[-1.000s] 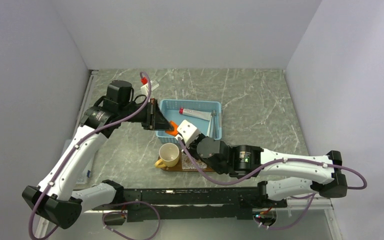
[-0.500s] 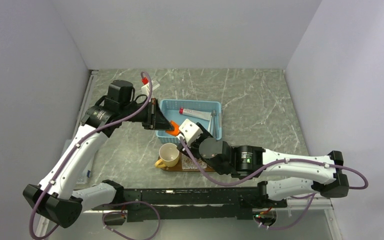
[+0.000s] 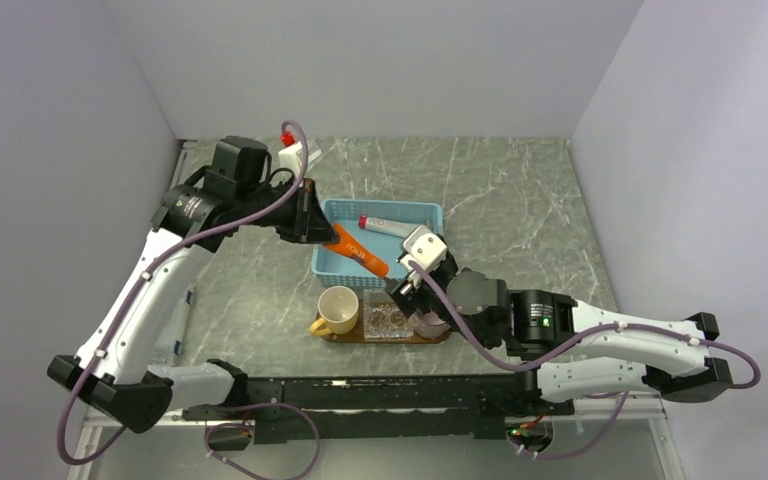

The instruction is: Prepare toiletry sets of a toothbrush and toothpaste on the tray

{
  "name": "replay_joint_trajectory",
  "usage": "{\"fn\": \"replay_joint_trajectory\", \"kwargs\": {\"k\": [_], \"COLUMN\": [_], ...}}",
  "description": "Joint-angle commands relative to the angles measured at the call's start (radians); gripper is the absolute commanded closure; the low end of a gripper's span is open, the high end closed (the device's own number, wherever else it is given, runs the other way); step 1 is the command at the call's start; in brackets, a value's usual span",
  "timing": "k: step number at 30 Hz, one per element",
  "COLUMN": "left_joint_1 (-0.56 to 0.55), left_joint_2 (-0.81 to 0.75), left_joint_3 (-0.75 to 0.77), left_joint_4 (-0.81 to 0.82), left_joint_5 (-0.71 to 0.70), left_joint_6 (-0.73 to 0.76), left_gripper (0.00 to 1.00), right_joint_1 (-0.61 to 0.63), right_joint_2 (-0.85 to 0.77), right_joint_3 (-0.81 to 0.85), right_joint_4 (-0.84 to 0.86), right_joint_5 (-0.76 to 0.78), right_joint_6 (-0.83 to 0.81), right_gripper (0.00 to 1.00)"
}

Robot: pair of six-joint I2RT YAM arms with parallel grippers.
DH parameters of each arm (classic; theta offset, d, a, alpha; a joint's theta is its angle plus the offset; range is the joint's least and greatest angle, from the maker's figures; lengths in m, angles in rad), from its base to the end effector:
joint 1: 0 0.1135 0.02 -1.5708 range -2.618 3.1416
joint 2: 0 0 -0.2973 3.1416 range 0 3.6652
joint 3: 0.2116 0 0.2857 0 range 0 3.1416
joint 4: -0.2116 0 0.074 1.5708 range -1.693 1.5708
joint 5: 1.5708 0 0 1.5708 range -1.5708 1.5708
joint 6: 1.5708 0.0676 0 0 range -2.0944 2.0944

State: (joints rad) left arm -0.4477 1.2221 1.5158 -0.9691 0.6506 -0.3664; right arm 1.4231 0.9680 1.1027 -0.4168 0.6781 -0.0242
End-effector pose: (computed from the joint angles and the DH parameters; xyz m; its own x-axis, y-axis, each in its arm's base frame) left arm 0.2240 -0.1530 0.4513 -0.8022 0.0690 -0.5930 0.5175 0.5756 -0.6331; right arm 0.0775 0.2330 0.4201 -0.0245 -0.2925 -0.9560 -0.6824 0.7037 -0.1978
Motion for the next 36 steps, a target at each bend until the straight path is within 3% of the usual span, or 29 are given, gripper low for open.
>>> {"fn": "replay_joint_trajectory", "kwargs": {"k": [1,8,14,21,36], "left_joint_1": [-0.055,-0.209,-0.325,-0.431,-0.567], "left_joint_2": [0.04,0.139,0.222,0.325,0.401], "left_joint_3": [0.142,0.284,0.339,0.452,0.512], "left_joint_4": [-0.131,-0.253,-0.304,-0.388,-0.425], "left_joint_5": [-0.142,-0.387,-0.527,-0.648,-0.749], "left_joint_6": [0.091,0.113,0.097,0.089,0.033], "left_gripper": [1.0,1.0,1.0,1.0,1.0], "right_joint_1": [0.006,0.004,-0.068,-0.257,-0.432], "right_joint_2": [-0.02,-0.072,-0.092,-0.07,-0.054], "right_joint_3": [-0.023,-0.066,-0.044,-0.037,-0.154], "right_joint_4": [-0.041,-0.116,-0.293,-0.365,-0.33], "right_joint_5": [0.05,0.143,0.216,0.059,-0.074], "right_joint_6": [0.047,0.143,0.345,0.436,0.523], "right_gripper": [0.33,0.3,0.24,0.22,0.22]}}
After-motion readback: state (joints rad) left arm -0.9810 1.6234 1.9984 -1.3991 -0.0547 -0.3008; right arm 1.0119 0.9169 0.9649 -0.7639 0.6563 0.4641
